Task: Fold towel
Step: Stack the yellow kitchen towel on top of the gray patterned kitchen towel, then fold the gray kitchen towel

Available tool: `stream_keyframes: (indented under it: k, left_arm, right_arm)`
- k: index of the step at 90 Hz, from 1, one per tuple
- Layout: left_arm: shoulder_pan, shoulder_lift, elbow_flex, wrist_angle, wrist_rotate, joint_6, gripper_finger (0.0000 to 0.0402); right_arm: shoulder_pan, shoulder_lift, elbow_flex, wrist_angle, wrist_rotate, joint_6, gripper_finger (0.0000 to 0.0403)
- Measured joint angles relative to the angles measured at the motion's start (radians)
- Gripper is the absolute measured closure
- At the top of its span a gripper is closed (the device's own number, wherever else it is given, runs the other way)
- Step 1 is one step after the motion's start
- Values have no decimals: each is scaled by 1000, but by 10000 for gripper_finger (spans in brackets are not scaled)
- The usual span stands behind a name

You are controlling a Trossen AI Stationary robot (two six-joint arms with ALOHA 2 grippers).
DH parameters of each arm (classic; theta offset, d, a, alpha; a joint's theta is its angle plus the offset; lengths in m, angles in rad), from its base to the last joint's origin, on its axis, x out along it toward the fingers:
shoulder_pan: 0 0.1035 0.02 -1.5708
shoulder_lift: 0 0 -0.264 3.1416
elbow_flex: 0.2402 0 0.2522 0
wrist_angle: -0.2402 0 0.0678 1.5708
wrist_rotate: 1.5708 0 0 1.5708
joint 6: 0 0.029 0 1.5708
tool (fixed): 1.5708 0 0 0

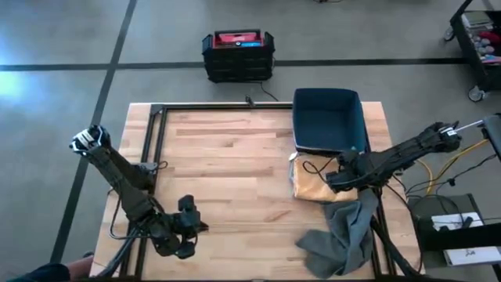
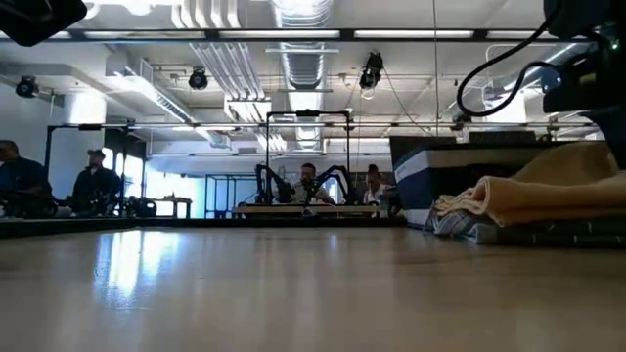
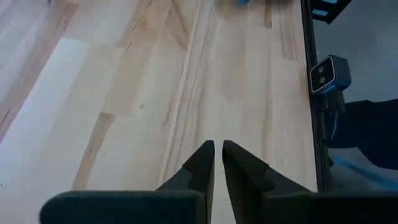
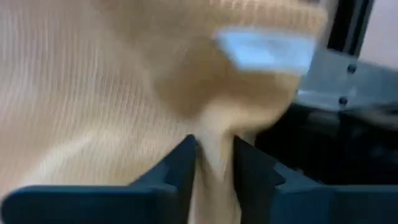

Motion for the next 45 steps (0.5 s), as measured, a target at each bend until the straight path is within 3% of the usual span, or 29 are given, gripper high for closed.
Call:
stream_keyframes:
  k: [14,27,35,45]
  left_arm:
    - [0,0,0,1,0,0,381]
    - [0,0,0,2,0,0,381]
    - [0,0,0,2,0,0,381]
    - [0,0,0,14,0,0,381]
  right_arm:
    - [-2,-3,53,-11,-65,-88,219]
    - [-2,-1,165,-15,-75,-191,176]
    - [12,5,220,80,-35,-298,162]
    - [72,6,235,318,-20,-488,152]
